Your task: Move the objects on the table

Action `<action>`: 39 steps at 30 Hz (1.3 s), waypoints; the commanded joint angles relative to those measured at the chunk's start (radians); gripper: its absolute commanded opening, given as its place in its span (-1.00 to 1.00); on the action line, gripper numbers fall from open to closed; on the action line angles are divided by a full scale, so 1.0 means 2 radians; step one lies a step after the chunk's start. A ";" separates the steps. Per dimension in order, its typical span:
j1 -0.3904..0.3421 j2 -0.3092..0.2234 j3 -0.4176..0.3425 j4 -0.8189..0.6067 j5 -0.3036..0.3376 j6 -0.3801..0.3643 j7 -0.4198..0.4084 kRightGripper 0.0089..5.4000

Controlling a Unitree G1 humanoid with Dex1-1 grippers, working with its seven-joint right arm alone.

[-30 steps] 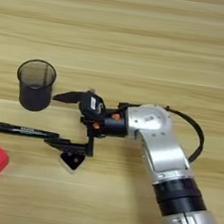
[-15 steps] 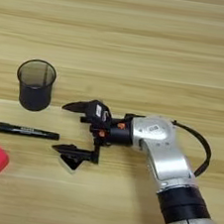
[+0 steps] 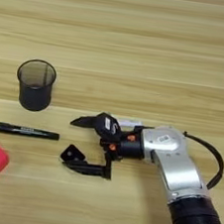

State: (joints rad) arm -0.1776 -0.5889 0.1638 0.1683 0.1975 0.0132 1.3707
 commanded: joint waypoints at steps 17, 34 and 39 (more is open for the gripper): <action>-0.009 -0.018 0.005 -0.001 -0.038 -0.059 -0.009 0.98; -0.018 0.015 0.024 0.021 -0.054 -0.083 -0.037 0.52; -0.020 0.018 0.025 0.023 -0.055 -0.084 -0.039 0.29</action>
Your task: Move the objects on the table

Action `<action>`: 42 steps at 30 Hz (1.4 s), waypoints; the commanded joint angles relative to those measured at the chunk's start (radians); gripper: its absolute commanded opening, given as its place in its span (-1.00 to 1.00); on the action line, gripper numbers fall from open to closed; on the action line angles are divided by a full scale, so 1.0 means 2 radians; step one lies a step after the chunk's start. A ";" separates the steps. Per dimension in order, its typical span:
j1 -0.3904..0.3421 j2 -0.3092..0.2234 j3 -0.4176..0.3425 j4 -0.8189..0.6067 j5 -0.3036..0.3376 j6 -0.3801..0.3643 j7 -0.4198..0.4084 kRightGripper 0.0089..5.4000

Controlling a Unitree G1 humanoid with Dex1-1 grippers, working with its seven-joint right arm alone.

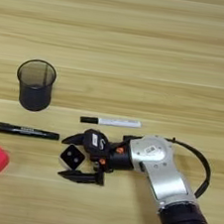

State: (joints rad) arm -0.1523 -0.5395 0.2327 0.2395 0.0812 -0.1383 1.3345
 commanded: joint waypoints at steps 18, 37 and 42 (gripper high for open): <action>-0.047 0.001 -0.018 -0.003 0.010 -0.007 -0.033 0.15; -0.158 0.060 -0.064 0.023 0.023 -0.006 -0.127 0.15; -0.176 0.078 -0.067 0.012 0.025 -0.004 -0.146 0.15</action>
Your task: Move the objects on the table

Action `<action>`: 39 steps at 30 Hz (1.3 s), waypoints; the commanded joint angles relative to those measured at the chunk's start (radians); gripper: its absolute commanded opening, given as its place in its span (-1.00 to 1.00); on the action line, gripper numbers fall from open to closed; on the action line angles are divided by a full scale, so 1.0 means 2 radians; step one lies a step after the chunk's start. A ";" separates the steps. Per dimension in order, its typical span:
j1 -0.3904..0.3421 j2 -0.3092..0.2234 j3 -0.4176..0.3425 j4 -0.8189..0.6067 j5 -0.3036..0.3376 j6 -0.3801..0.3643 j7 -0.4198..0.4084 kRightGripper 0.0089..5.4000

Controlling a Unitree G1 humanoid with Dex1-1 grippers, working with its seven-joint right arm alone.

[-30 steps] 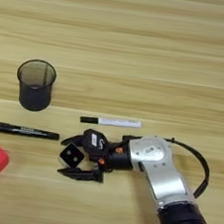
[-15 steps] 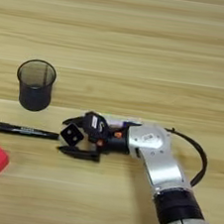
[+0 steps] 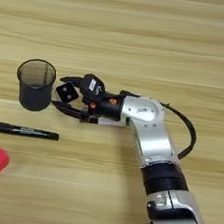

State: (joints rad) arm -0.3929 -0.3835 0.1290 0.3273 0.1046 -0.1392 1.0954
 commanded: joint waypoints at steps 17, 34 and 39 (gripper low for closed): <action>-0.090 0.033 -0.014 -0.069 0.026 0.017 -0.057 0.15; -0.123 0.097 0.033 -0.058 0.008 0.017 -0.083 0.15; -0.127 0.114 0.047 -0.061 0.007 0.019 -0.082 0.15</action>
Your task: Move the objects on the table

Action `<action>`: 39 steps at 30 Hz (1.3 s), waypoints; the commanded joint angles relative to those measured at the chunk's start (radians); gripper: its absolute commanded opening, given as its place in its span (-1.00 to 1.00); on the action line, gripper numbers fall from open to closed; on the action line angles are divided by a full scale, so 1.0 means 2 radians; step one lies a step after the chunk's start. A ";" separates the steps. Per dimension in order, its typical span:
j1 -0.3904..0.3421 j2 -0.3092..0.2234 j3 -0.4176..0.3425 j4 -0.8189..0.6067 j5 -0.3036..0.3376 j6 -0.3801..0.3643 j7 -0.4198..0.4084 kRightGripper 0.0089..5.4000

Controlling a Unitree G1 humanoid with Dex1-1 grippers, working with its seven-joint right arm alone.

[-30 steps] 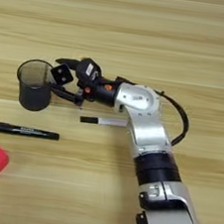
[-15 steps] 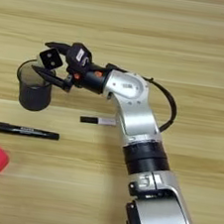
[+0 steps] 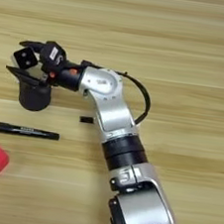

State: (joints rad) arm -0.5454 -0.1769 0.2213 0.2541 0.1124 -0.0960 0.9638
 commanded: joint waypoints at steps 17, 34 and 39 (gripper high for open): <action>-0.033 0.060 0.074 -0.043 -0.022 0.012 -0.013 0.15; 0.004 0.114 0.168 0.014 -0.060 0.004 -0.015 0.15; 0.009 0.123 0.179 0.042 -0.074 -0.011 -0.019 0.15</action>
State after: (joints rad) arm -0.4689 0.0268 0.5901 0.3546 -0.0318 -0.0767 0.9640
